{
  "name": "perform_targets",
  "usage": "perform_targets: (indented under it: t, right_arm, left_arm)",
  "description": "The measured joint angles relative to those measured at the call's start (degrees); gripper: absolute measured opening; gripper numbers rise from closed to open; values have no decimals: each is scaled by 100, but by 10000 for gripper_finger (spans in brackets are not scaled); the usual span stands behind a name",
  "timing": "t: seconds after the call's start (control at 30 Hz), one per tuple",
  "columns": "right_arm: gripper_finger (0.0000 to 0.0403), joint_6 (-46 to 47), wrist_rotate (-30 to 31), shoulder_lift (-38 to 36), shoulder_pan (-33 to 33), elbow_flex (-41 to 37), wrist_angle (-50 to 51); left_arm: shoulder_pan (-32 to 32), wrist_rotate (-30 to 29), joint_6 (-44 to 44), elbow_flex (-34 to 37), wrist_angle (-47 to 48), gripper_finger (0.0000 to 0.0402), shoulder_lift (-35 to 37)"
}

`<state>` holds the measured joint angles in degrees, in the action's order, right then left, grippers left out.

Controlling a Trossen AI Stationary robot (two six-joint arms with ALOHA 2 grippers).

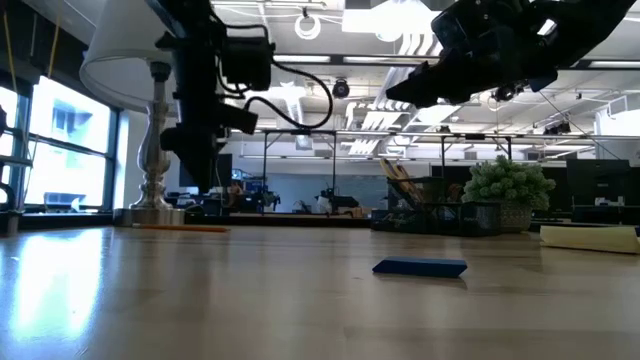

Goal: Pick and place office supplies into organizer
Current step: Put the orange pencil into the desk organizer

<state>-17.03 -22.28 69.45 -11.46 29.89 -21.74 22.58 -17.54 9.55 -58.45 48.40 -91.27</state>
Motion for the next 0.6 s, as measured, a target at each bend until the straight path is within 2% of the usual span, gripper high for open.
perform_targets:
  t: [0.1, 0.3, 0.6]
  right_arm:
    - [129, -111, -46, 0, 0, 0, 0]
    - [129, -147, -46, 0, 0, 0, 11]
    - [129, -145, -46, 0, 0, 0, 35]
  left_arm:
    - [298, 356, 257, -1, -96, 129, -167]
    - [799, 626, 511, -1, -327, 129, -610]
    - [967, 825, 716, 1, -637, 129, -1103]
